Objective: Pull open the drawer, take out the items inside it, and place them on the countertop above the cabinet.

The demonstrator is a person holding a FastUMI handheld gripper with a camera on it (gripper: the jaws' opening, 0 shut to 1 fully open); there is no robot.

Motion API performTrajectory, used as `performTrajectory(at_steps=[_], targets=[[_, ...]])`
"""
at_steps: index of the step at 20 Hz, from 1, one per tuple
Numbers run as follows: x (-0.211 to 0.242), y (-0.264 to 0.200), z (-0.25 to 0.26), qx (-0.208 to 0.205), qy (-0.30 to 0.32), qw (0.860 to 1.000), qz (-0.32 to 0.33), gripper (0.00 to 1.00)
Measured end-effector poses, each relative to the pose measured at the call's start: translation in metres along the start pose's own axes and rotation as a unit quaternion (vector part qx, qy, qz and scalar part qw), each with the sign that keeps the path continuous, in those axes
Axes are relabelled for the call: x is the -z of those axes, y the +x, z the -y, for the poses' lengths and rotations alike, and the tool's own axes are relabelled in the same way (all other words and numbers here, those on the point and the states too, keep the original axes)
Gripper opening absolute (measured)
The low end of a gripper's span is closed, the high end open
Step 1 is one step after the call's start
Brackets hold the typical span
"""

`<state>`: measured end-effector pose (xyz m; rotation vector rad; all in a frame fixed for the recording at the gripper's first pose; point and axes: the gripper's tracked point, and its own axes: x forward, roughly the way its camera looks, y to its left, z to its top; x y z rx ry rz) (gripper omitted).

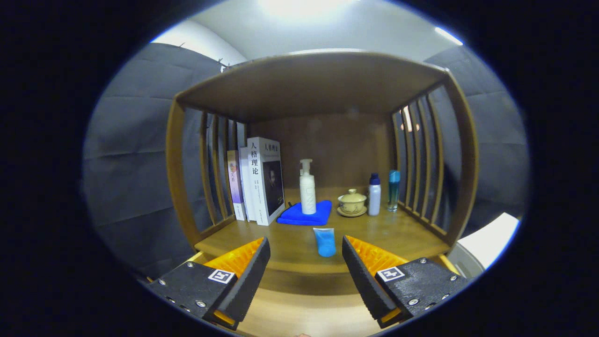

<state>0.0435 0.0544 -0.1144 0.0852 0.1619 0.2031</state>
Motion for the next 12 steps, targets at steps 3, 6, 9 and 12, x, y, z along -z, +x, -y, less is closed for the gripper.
performTrajectory(at_steps=[3,6,9,12], targets=[[-0.003,-0.047,-0.003,0.016,-0.025,0.999,0.020,0.95],[0.008,-0.086,-0.011,0.018,-0.012,0.999,0.030,0.95],[0.047,-0.115,-0.019,0.016,-0.024,0.999,-0.016,0.95],[0.057,-0.138,-0.025,0.011,0.006,1.000,-0.014,0.95]])
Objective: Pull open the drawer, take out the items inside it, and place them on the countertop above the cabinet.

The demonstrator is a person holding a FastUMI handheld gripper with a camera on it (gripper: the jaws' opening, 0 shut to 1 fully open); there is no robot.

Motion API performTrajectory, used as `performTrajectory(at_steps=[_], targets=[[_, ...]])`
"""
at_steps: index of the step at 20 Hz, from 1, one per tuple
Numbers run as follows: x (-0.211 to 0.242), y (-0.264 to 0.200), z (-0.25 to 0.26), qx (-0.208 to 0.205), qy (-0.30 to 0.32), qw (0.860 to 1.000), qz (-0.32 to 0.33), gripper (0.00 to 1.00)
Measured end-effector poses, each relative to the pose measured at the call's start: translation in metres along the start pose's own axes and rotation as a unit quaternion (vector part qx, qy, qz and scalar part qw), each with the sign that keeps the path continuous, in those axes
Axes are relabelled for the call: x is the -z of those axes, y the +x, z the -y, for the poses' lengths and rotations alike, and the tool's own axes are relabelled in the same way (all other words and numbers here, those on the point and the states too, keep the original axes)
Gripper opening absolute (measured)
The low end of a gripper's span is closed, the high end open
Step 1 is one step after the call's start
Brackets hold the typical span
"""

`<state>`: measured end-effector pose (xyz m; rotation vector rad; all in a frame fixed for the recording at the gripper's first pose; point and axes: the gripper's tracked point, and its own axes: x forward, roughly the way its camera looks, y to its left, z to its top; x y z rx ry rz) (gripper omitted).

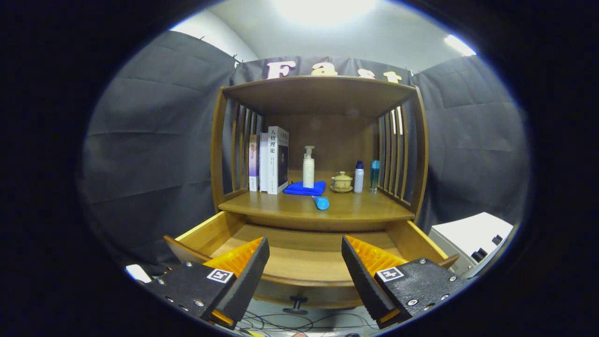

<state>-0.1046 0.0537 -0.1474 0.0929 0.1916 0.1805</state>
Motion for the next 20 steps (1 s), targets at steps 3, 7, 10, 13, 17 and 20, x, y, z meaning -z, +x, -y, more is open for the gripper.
performTrajectory(at_steps=[3,7,10,13,17,20], targets=[[0.010,-0.011,0.017,0.025,0.029,0.999,0.004,0.95],[0.033,-0.018,0.045,0.056,0.056,0.997,-0.024,0.95],[0.056,-0.016,0.054,0.066,0.038,0.996,-0.041,0.95],[0.076,-0.012,0.046,0.058,0.033,0.996,-0.055,0.96],[0.107,-0.003,0.028,0.048,0.027,0.995,-0.084,0.96],[0.121,0.003,0.025,0.060,0.046,0.993,-0.090,0.96]])
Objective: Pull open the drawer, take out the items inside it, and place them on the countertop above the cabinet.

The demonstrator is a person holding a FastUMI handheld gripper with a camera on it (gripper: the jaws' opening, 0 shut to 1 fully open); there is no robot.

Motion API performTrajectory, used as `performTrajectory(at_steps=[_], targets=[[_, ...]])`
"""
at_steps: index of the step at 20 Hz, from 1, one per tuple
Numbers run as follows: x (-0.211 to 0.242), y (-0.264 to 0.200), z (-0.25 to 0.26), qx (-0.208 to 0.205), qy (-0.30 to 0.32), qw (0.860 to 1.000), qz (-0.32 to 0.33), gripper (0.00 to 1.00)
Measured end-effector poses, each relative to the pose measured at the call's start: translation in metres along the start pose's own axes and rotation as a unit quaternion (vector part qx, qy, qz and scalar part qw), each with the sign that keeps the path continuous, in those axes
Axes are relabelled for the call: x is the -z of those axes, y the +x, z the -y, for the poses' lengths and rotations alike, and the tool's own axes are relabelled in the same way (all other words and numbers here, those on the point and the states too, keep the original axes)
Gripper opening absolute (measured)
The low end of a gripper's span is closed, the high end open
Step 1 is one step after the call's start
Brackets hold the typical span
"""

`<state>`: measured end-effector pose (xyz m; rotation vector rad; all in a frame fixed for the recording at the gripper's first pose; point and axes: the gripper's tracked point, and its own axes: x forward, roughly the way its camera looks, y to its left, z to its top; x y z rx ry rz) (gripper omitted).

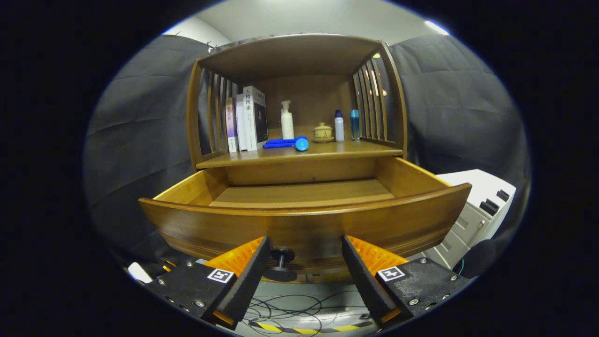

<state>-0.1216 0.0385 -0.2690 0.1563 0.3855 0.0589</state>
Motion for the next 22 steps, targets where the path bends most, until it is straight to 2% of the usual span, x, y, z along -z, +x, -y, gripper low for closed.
performTrajectory(at_steps=[12,22], targets=[[-0.010,0.000,-0.017,0.008,-0.043,0.999,0.024,0.96],[-0.027,0.038,-0.018,0.007,-0.053,0.998,0.034,0.95]])
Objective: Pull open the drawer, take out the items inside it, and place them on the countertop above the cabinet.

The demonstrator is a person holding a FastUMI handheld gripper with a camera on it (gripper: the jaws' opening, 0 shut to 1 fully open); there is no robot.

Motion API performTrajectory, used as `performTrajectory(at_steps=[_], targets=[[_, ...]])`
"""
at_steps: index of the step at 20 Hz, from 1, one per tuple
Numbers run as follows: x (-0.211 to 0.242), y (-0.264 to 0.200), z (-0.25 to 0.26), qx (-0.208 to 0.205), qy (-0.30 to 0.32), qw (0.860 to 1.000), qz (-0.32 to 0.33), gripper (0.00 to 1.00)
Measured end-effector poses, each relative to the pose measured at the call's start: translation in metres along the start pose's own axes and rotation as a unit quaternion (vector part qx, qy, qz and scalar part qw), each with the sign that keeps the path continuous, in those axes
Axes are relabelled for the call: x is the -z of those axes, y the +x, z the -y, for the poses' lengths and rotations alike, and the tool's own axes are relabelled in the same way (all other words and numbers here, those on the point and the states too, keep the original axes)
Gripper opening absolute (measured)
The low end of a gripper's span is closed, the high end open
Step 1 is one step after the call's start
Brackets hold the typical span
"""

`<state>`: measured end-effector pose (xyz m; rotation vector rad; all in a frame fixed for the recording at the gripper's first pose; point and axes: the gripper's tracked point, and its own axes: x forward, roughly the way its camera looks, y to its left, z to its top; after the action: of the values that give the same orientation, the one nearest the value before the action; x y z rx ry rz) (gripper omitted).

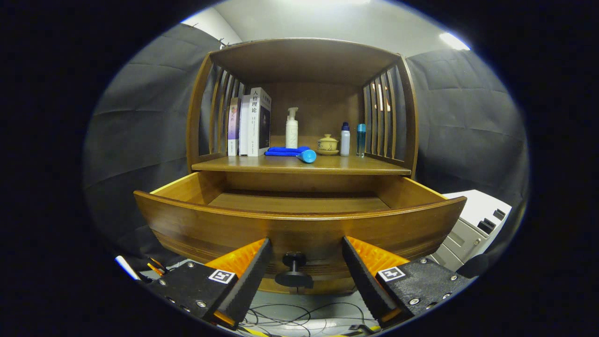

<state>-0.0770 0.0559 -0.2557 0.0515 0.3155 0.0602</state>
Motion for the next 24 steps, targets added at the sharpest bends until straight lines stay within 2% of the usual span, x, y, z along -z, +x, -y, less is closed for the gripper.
performTrajectory(at_steps=[4,21,24], targets=[[-0.012,0.027,-0.002,-0.001,0.020,1.000,0.009,0.94],[-0.034,0.150,-0.004,0.001,0.015,1.000,0.025,0.95],[-0.034,0.150,-0.005,0.004,0.021,0.999,0.032,0.95]])
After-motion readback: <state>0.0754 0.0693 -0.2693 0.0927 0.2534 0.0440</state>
